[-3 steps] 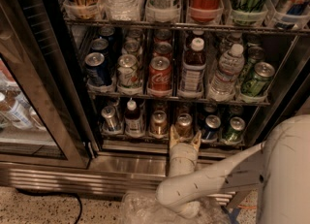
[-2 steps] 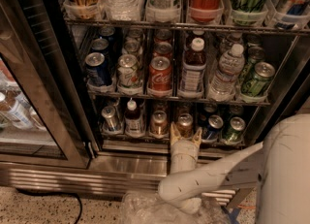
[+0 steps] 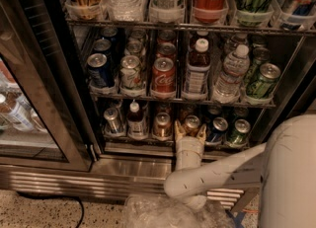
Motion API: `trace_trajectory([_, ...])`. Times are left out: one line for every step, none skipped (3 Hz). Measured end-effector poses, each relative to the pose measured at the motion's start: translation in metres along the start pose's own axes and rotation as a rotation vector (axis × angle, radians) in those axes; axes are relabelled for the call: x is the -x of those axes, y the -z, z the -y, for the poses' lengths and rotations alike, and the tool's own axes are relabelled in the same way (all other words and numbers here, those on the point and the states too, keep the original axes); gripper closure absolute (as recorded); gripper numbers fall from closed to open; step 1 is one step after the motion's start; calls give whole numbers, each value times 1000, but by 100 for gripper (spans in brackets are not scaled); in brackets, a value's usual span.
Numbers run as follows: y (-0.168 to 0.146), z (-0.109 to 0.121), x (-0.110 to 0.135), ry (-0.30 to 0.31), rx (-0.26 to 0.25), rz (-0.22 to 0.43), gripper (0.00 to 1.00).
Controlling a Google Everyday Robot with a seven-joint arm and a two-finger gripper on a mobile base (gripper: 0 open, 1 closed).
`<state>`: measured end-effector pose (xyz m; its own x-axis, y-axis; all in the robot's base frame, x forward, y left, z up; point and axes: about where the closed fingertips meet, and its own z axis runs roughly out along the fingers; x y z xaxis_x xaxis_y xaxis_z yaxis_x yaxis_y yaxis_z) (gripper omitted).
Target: Pick orange can from bottom shelf of fridge
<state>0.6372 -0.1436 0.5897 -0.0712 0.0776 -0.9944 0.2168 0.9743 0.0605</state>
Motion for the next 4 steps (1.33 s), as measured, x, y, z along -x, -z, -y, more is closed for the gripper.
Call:
trace_trajectory([-1,-3,1,0,6,1,46])
trace_trajectory([-1,-3,1,0,6,1,70])
trace_trajectory([-1,-3,1,0,6,1,93])
trace_trajectory([1,-6,7,-1,22,7,100])
